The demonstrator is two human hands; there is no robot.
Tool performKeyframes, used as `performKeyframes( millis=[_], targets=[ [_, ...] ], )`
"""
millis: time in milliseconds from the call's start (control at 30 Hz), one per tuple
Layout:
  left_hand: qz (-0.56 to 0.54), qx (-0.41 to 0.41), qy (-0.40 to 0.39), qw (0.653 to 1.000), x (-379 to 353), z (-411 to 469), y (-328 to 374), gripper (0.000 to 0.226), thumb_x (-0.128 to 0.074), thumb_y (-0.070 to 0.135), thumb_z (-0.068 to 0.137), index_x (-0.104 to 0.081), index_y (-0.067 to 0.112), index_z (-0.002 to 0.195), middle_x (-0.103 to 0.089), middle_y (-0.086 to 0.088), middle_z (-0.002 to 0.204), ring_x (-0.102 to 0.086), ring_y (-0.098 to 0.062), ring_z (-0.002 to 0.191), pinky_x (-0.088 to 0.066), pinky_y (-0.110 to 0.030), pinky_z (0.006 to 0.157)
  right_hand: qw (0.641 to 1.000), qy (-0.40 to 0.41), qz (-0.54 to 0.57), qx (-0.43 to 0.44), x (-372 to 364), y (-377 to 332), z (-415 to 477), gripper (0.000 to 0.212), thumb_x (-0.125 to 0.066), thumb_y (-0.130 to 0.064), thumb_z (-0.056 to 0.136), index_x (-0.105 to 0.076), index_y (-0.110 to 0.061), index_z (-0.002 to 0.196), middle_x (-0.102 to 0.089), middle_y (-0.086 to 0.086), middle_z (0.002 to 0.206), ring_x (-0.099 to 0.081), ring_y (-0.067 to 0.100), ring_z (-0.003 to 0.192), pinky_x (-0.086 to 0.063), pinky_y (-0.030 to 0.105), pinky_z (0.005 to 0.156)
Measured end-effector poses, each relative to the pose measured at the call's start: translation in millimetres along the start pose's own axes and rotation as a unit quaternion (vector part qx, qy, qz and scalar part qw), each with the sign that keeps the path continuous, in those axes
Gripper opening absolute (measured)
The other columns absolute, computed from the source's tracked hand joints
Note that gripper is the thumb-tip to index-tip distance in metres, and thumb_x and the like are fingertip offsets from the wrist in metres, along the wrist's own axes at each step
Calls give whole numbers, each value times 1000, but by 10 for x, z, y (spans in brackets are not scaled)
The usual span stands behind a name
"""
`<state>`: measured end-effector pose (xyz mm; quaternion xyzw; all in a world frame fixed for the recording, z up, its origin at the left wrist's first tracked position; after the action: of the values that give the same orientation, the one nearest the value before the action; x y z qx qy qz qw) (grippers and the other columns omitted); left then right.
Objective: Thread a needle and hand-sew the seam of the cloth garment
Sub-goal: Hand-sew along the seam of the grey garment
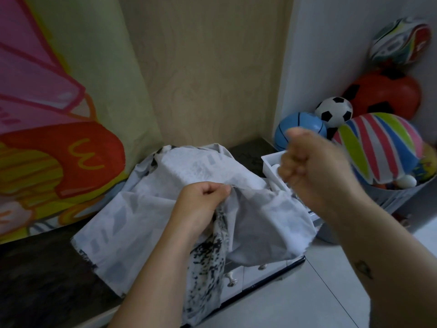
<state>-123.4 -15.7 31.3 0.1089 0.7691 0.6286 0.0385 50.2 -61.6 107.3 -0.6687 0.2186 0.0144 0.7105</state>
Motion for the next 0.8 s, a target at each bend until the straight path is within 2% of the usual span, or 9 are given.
performKeyframes(
  millis=[33,100,167,300,433,600,700,767,800],
  targets=[
    [1,-2,-6,1000,3,5,-2,14,-71,33,81,-77,20,84,-75,-7,90,-69,-28,96,-50,-50,96,983,-74,-166,19,-34,47,-27,22,-48,-9,95,-57,-20,78,-44,-10,54,-39,2,44,-38,16,47],
    [12,-9,-14,1000,-2,-14,19,13,-70,34,82,-77,23,85,-75,-4,91,-69,-26,98,-50,-48,96,882,-146,-443,66,-82,189,-76,4,-60,-26,90,-64,-26,89,-44,-11,53,-43,-1,44,-36,11,46],
    [24,-20,-19,999,-4,-30,33,12,-69,32,84,-77,23,85,-76,-2,90,-69,-22,97,-50,-44,96,809,-143,-562,99,-89,327,-73,13,-65,-34,85,-65,-32,98,-38,-12,53,-44,-3,49,-34,9,48],
    [53,-36,-10,998,-1,-92,94,11,-66,25,89,-75,19,87,-75,7,83,-69,-8,86,-51,-19,78,798,-103,-580,126,-70,364,-31,9,-66,-36,85,-69,-28,88,-37,-12,48,-45,-2,51,-33,11,51],
    [38,-28,-24,999,10,-101,98,11,-66,22,89,-74,19,81,-75,6,79,-70,-6,77,-50,-12,66,805,-112,-564,149,-31,356,17,10,-65,-34,85,-68,-30,77,-38,-7,44,-45,-3,51,-33,13,49],
    [50,-4,-31,998,18,-76,80,13,-67,26,88,-76,19,80,-75,4,80,-69,-12,82,-49,-23,73,886,-109,-426,150,-61,317,-5,10,-63,-27,87,-65,-22,78,-39,-5,50,-35,4,46,-33,13,50],
    [52,6,-10,999,32,-34,40,14,-67,23,88,-75,18,77,-75,0,80,-67,-17,83,-50,-30,77,988,-134,-64,40,-138,217,-27,16,-53,-10,91,-53,-10,75,-33,0,51,-28,10,46,-52,22,73],
    [47,12,4,999,36,-16,31,13,-67,21,88,-74,16,78,-74,-3,81,-66,-20,84,-51,-32,79,965,-183,167,-85,-129,142,-23,24,-57,-11,84,-43,-13,65,-18,-4,53,-15,9,47,-56,29,69],
    [48,12,11,999,38,-9,31,13,-67,21,87,-74,16,78,-73,-1,80,-66,-19,84,-51,-32,79,940,-227,199,-159,-95,121,-15,28,-64,-14,80,-41,-14,64,-15,-4,55,-14,8,47,-55,27,59]
  ],
)
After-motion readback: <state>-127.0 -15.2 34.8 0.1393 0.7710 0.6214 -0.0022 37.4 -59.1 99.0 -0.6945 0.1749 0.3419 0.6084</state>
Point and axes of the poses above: each hand's wrist, its own z-axis towards the middle knuckle, its own x-axis out of the back of the hand, y = z × x, the point moved 1 cm from there along z, towards the middle knuckle
